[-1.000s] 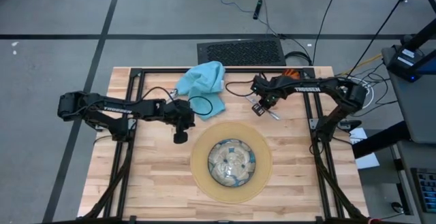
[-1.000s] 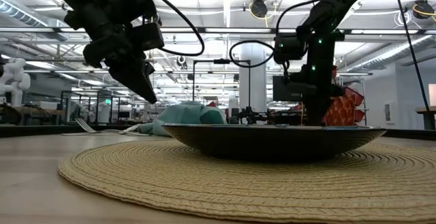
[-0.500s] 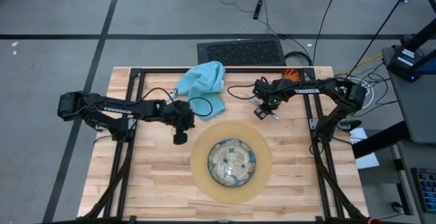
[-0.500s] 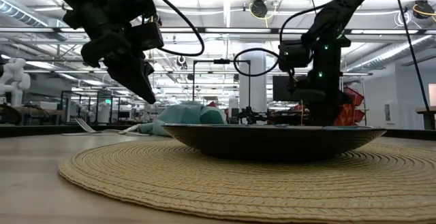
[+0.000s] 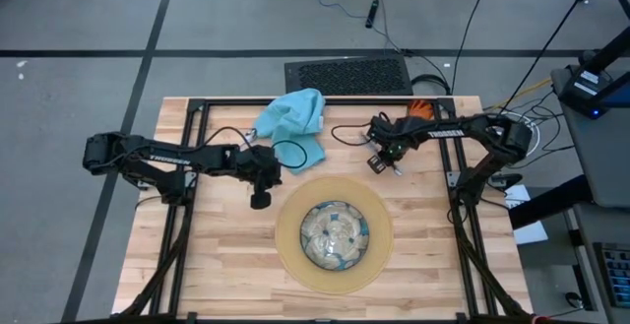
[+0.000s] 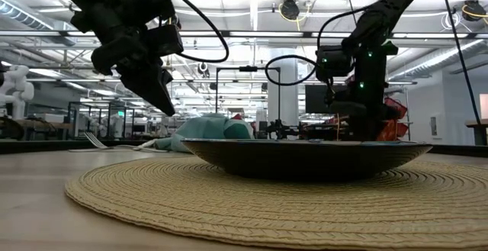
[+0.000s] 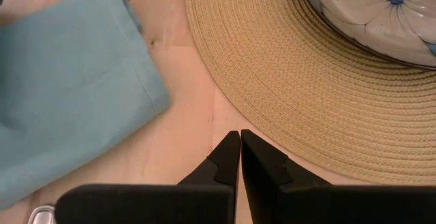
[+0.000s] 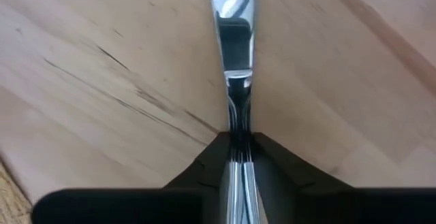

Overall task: Set table place
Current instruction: Move the silver knife beside the brown placemat

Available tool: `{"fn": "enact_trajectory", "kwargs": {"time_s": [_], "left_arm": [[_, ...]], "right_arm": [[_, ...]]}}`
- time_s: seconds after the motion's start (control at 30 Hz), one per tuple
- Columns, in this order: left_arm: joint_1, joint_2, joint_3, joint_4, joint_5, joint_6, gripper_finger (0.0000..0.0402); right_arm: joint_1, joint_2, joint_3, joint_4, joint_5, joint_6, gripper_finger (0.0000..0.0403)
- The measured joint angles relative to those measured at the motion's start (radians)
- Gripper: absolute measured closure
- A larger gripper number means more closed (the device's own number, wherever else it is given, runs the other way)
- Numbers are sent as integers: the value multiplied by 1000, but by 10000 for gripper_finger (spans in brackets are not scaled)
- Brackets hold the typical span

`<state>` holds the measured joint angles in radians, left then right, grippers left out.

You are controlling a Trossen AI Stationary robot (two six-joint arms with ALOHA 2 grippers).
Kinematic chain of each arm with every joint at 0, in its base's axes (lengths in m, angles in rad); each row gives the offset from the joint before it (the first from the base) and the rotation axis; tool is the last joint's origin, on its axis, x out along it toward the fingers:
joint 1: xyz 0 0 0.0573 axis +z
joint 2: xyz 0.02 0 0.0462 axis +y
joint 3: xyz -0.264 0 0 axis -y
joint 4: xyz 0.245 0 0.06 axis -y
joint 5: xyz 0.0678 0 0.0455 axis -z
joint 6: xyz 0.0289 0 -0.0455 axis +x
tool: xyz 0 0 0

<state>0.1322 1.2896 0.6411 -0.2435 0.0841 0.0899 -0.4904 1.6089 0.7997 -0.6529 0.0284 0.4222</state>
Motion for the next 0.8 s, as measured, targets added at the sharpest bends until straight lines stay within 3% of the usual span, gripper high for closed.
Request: {"fn": "enact_trajectory", "kwargs": {"time_s": [0.37,0.8], "left_arm": [[-5,0,0,0,0,30,402],[-29,0,0,-1,-1,50,402]], "right_arm": [[150,2,-2,-70,24,203,386],[471,3,-5,-153,26,641,389]]}}
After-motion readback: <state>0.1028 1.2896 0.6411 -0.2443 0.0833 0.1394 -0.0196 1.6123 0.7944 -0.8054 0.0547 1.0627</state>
